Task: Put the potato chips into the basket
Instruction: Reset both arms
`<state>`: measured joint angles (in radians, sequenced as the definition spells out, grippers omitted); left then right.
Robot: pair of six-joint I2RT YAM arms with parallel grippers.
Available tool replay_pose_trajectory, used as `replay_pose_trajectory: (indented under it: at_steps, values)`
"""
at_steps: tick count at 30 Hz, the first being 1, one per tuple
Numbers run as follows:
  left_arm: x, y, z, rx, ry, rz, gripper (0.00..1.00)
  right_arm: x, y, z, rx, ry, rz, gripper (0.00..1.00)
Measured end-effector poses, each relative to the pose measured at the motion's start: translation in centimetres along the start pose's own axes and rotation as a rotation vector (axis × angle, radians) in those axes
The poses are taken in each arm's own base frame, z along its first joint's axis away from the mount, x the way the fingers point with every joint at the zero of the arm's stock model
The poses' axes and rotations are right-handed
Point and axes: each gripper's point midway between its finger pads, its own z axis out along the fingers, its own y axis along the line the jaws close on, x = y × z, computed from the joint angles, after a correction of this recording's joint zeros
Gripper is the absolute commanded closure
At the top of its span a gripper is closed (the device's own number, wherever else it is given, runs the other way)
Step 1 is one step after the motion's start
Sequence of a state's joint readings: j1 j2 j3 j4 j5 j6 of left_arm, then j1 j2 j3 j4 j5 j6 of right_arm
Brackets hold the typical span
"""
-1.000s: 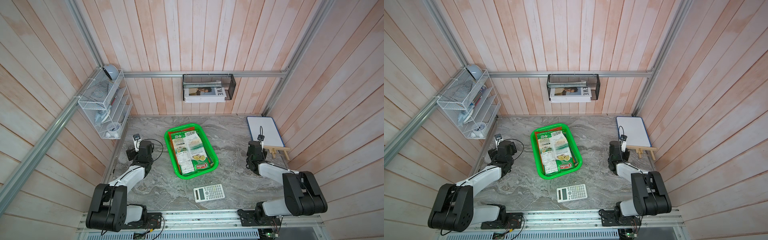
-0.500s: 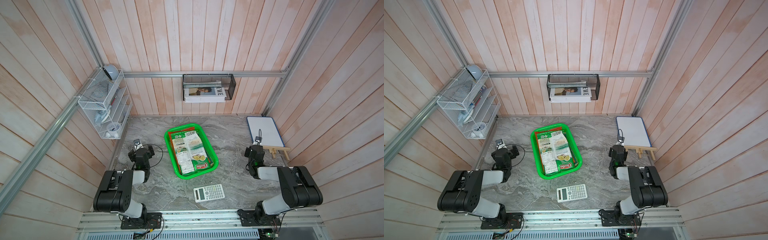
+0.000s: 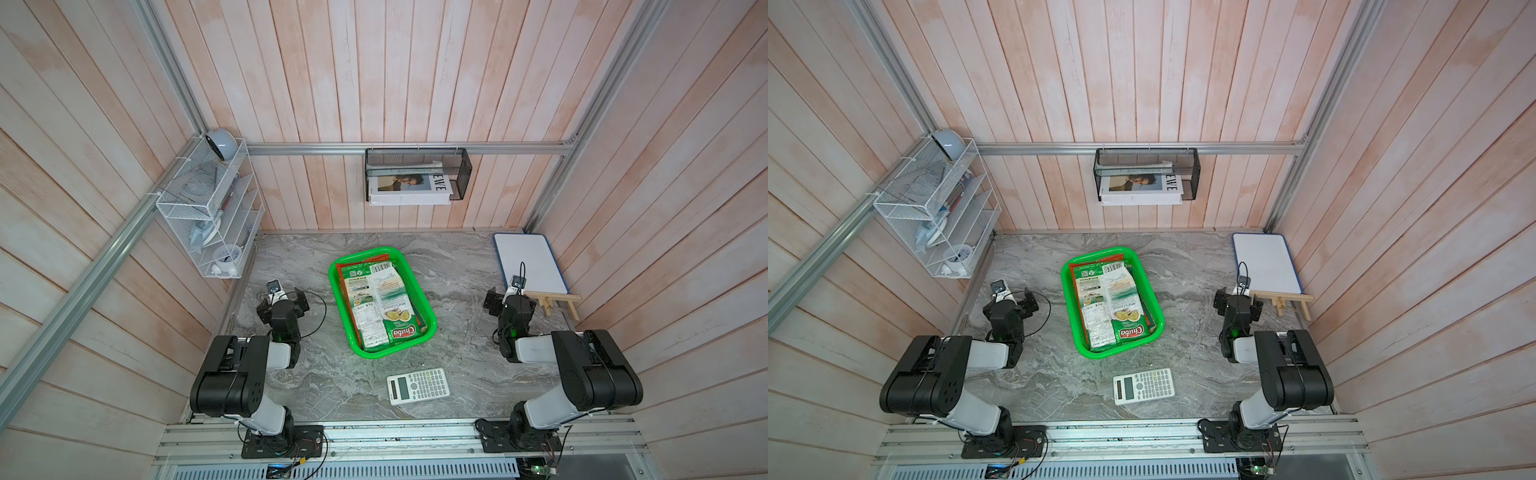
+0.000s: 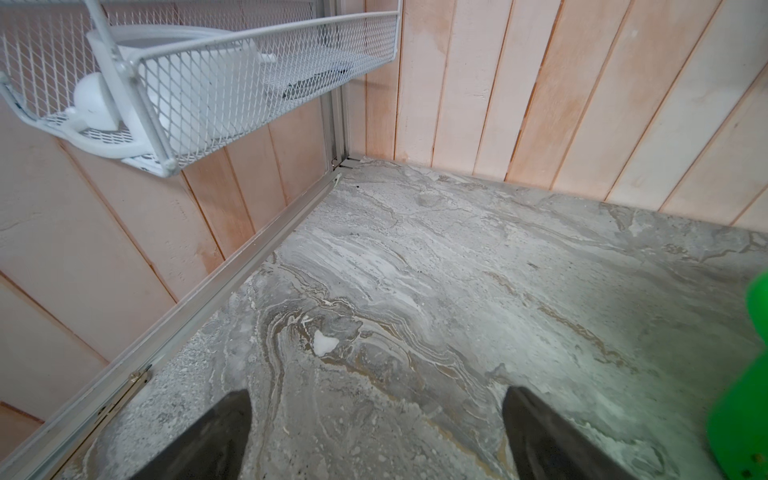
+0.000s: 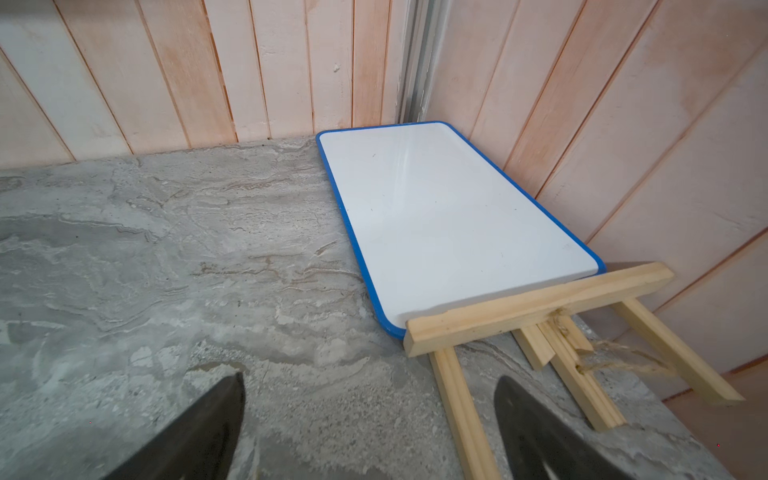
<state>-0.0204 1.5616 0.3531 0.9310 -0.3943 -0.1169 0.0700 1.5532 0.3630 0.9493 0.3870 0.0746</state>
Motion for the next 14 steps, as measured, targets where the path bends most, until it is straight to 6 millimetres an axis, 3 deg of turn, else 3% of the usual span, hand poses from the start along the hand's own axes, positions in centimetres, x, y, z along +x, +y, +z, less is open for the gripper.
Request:
replay_pose_trajectory:
  at_steps: [14]
  values:
    - [-0.12, 0.05, 0.00, -0.003, -0.005, -0.002, 0.00, 0.14, 0.05, 0.18, -0.026, 0.007, 0.006, 0.02]
